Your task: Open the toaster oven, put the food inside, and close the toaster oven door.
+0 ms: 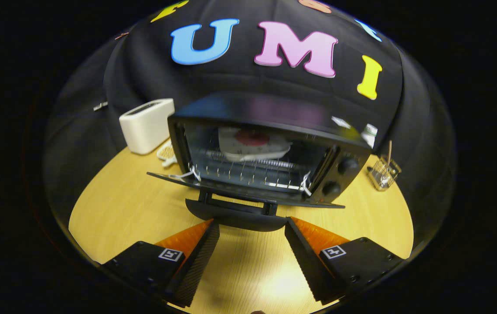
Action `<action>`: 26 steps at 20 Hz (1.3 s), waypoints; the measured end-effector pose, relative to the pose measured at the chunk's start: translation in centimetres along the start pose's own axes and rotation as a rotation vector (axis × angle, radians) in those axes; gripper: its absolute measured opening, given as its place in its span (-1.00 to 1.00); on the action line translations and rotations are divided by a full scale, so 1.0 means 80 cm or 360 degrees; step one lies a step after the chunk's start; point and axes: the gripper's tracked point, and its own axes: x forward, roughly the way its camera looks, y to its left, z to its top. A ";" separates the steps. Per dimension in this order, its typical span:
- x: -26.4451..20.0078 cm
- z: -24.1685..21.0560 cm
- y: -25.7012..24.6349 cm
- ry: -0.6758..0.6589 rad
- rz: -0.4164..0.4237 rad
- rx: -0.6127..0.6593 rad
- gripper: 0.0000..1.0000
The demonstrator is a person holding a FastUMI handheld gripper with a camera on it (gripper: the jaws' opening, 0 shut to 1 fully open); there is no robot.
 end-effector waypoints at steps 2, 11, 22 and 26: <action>-0.006 0.060 -0.001 -0.0121 0.0032 0.0174 1.00; -0.156 0.206 -0.117 -0.0740 -0.0079 0.0520 0.96; -0.317 0.178 -0.220 -0.0966 -0.0272 0.0160 0.95; -0.346 0.149 -0.209 -0.0944 -0.0249 0.0042 0.96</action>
